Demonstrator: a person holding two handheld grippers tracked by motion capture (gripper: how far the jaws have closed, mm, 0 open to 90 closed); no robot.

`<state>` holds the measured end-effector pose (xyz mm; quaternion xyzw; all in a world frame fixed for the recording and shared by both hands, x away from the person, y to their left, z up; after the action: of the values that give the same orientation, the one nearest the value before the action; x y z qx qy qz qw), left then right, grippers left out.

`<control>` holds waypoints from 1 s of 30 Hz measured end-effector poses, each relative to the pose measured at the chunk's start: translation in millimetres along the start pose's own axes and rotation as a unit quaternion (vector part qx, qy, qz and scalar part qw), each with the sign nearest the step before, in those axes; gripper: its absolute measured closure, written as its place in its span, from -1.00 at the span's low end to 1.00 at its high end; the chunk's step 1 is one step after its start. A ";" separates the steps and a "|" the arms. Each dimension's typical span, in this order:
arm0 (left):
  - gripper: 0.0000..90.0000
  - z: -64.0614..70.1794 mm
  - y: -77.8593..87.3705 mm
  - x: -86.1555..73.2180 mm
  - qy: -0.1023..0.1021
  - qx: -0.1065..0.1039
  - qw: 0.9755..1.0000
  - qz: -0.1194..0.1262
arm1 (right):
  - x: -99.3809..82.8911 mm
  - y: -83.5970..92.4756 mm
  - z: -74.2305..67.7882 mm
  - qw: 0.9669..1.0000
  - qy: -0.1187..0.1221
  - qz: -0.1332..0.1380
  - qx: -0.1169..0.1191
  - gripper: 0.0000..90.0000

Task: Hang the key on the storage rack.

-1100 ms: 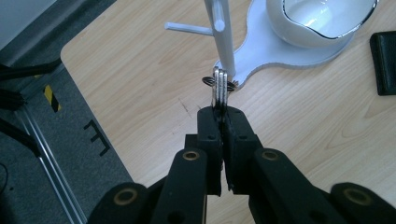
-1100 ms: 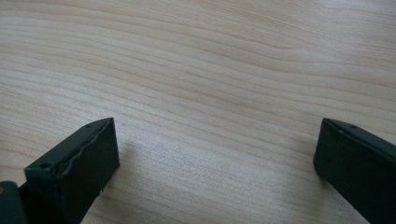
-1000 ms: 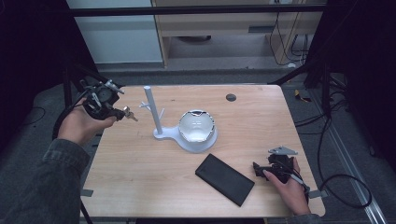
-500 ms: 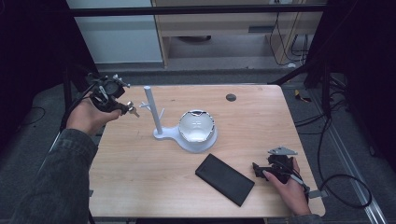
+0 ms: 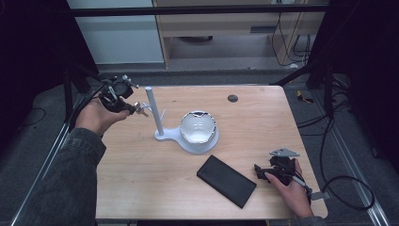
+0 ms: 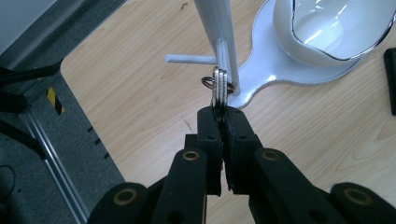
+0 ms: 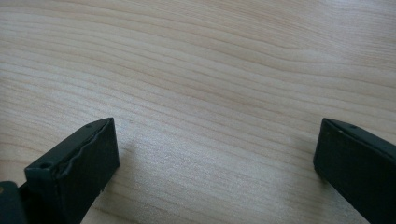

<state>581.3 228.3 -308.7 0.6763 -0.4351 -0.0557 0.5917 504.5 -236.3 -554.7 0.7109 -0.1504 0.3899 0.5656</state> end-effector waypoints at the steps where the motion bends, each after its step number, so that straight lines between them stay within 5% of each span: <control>1: 0.91 0.2 -0.4 0.4 0.005 -0.001 1.000 0.000 | 0.0 0.0 0.0 1.000 0.000 0.000 0.000 -0.99; 26: 0.90 -0.8 -15.0 4.6 0.004 0.001 1.000 -0.002 | -0.1 0.1 -0.4 1.000 0.001 0.000 0.002 -0.99; 30: 0.55 -2.0 -3.5 -0.3 0.005 0.015 0.999 0.031 | -0.1 0.2 -0.6 1.000 0.001 0.000 0.002 -0.99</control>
<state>584.1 229.7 -311.2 0.6717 -0.4539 -0.0274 0.5848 504.0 -235.8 -554.7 0.7119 -0.1489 0.3910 0.5641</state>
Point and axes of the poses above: each handheld gripper's, and its own axes: y roughly backward along the jaws, x roughly out of its top, z roughly to its right, the point moved 6 cm from there along -y, roughly forward along the jaws, and after that the axes turned 5 degrees about x, right-handed, at the moved point
